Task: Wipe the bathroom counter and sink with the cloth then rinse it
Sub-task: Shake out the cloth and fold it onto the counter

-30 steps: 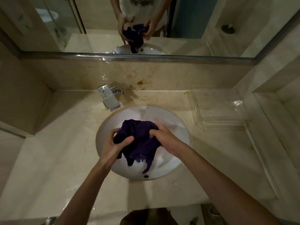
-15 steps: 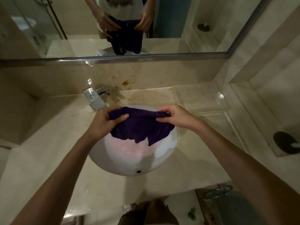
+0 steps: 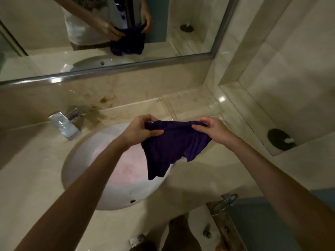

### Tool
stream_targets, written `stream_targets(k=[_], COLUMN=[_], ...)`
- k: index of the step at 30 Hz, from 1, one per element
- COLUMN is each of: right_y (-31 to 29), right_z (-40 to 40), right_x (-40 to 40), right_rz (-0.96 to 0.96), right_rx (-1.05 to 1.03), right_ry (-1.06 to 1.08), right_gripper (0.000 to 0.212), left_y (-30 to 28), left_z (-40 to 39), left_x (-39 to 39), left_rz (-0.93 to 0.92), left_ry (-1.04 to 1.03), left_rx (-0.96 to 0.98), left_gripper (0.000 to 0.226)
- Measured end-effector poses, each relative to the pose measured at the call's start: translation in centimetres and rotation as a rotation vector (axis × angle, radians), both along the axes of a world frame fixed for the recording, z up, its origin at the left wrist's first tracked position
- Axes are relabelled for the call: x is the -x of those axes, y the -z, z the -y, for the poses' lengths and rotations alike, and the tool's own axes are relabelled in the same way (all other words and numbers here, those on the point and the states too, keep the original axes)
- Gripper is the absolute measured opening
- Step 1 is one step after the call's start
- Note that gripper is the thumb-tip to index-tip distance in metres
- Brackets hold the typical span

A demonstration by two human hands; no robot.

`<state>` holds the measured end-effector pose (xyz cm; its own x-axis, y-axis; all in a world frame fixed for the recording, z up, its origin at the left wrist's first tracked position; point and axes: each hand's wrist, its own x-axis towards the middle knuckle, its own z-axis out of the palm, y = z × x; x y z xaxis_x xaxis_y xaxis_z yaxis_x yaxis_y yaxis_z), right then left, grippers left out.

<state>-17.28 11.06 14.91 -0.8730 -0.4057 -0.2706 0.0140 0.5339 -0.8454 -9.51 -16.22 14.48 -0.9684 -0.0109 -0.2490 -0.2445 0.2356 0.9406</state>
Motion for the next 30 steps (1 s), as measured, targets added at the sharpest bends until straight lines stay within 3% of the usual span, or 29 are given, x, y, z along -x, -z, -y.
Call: stream_targets(k=[8, 11, 14, 16, 19, 22, 25, 27, 30], right_y=[-0.9, 0.2, 3.8, 6.5, 10.3, 13.4, 14.5, 14.6, 14.4], right_z=[-4.4, -2.9, -0.6, 0.2, 0.3, -0.5, -1.8, -2.5, -2.6], right_x=[12.0, 19.4, 25.0, 26.0, 24.9, 22.3, 20.5, 20.5, 22.4], right_rz=[-0.136, -0.222, -0.392, -0.573, -0.717, -0.645, -0.558, -0.579, -0.593], right_rx=[-0.093, -0.164, -0.518, -0.763, -0.74, -0.563, -0.529, -0.58, -0.645], right_ry=[-0.016, -0.053, -0.127, -0.213, -0.259, -0.243, -0.305, -0.362, -0.417], right_gripper=[0.011, 0.014, 0.031, 0.04, 0.038, 0.06, 0.088, 0.094, 0.101], left_y=[-0.3, 1.3, 5.5, 8.5, 10.8, 11.2, 12.1, 13.5, 14.0], left_z=[-5.5, -5.6, -5.6, -6.1, -6.8, -6.9, -7.1, -7.4, -7.8], left_x=[10.5, 17.5, 23.2, 25.1, 25.4, 23.4, 20.6, 19.4, 20.3], left_rz=[0.011, -0.023, 0.037, 0.047, -0.041, -0.269, -0.418, -0.351, -0.271], left_ry=[-0.172, -0.266, -0.37, -0.382, -0.311, -0.22, 0.027, 0.185, 0.194], left_rx=[-0.136, -0.077, 0.114, 0.307, 0.559, 0.916, 0.972, 0.967, 0.983], left_gripper=[0.026, 0.026, 0.022, 0.031, 0.045, 0.046, 0.058, 0.07, 0.078])
